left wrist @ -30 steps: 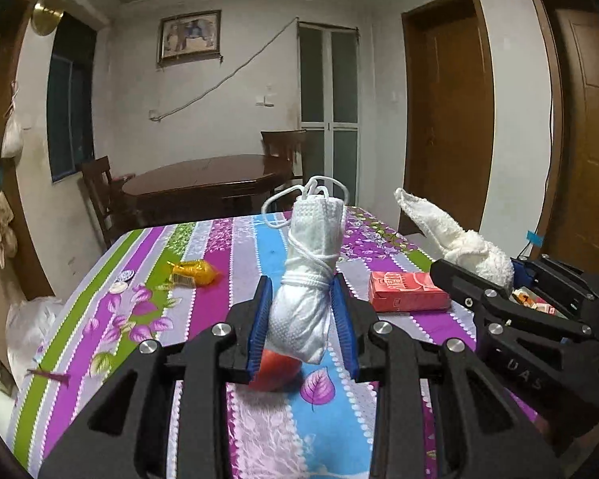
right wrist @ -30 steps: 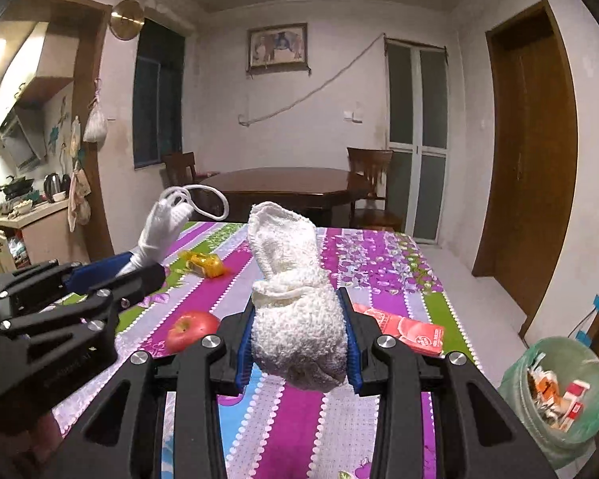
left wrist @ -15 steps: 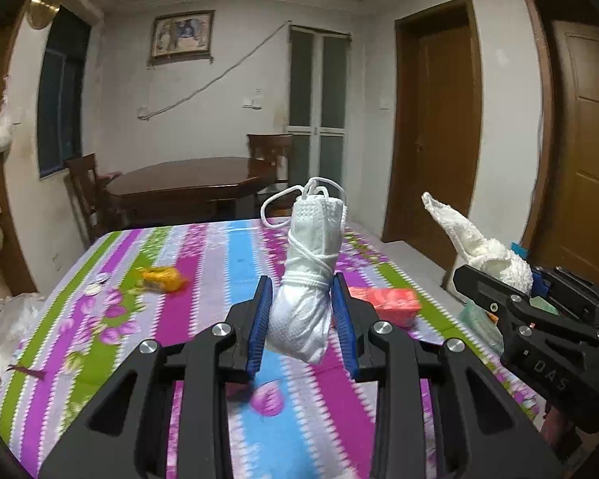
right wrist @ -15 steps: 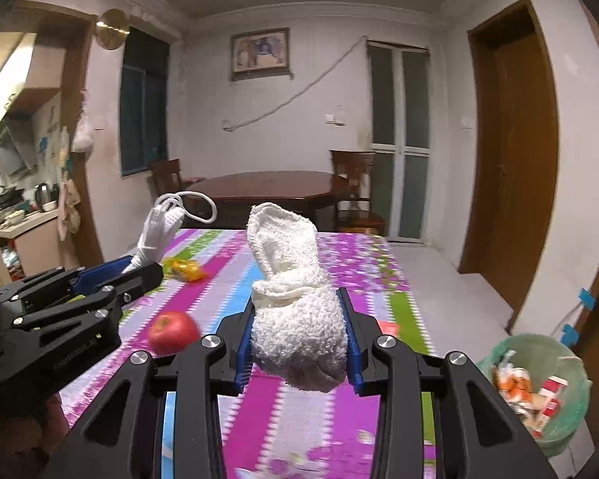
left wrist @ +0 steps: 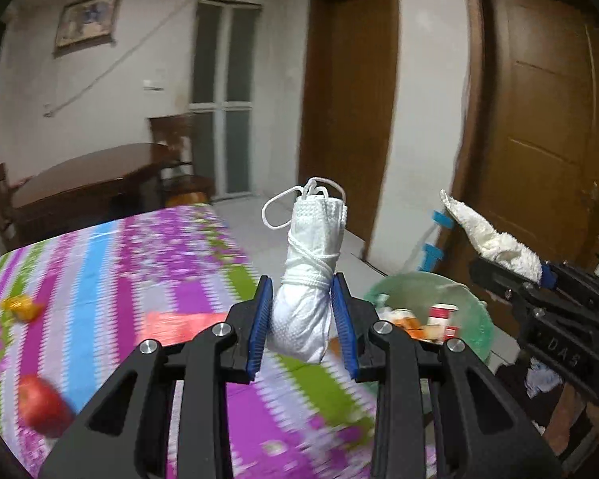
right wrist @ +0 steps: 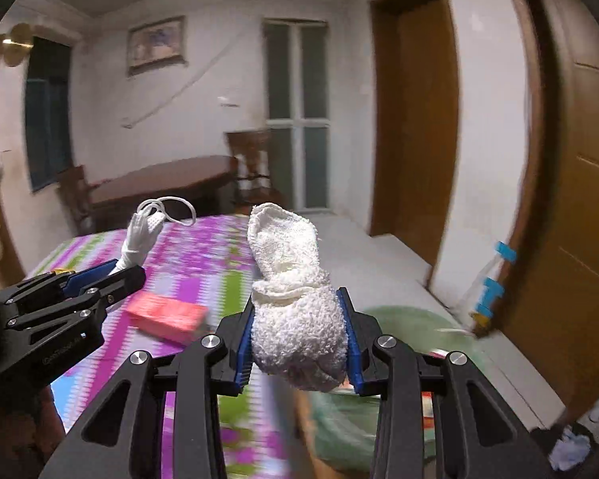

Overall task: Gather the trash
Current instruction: 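Lift the mask and towel and carry them over the green bin, then open both tools to drop the mask and towel into the bin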

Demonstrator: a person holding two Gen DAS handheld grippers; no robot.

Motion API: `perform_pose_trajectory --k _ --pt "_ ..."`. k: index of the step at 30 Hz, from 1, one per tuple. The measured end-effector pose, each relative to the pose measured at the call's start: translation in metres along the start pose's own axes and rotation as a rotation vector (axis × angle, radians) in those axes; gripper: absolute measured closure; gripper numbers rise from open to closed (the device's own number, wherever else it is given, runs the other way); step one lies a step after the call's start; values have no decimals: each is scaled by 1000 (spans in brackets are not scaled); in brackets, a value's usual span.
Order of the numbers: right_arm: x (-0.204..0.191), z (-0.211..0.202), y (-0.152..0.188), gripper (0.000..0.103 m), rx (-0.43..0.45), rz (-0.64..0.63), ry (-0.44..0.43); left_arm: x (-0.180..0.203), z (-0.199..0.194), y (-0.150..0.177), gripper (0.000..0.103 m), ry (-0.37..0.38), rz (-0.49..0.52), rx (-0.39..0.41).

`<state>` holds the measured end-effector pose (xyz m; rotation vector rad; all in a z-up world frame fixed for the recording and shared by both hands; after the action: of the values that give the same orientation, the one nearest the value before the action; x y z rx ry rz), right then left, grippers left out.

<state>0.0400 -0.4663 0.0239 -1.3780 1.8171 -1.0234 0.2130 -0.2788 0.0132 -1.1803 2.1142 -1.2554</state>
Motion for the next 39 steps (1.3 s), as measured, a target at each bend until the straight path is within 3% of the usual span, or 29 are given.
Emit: perform_pose_trajectory --k 6,14,25,39 --pt "88 35 7 65 -130 68 56 53 65 -11 73 92 39 -103" --pt "162 97 26 65 -261 137 75 94 132 -1 73 121 69 -220" --pt "167 141 45 65 -321 158 93 116 173 15 73 131 98 -300" --pt "166 156 44 65 -334 154 92 127 186 15 73 122 105 -312"
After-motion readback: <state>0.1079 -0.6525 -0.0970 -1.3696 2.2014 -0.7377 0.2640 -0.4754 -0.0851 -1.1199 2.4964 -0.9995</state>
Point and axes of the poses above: each gripper's, at about its wrist camera, not at the fingertips, and z roughly the way its jaws point, x to its right, y to its underside, the point moved 2 cm from there along z, roughly the way its jaws point, and after that the axes turned 3 degrees about -x, right-handed, at the moved point
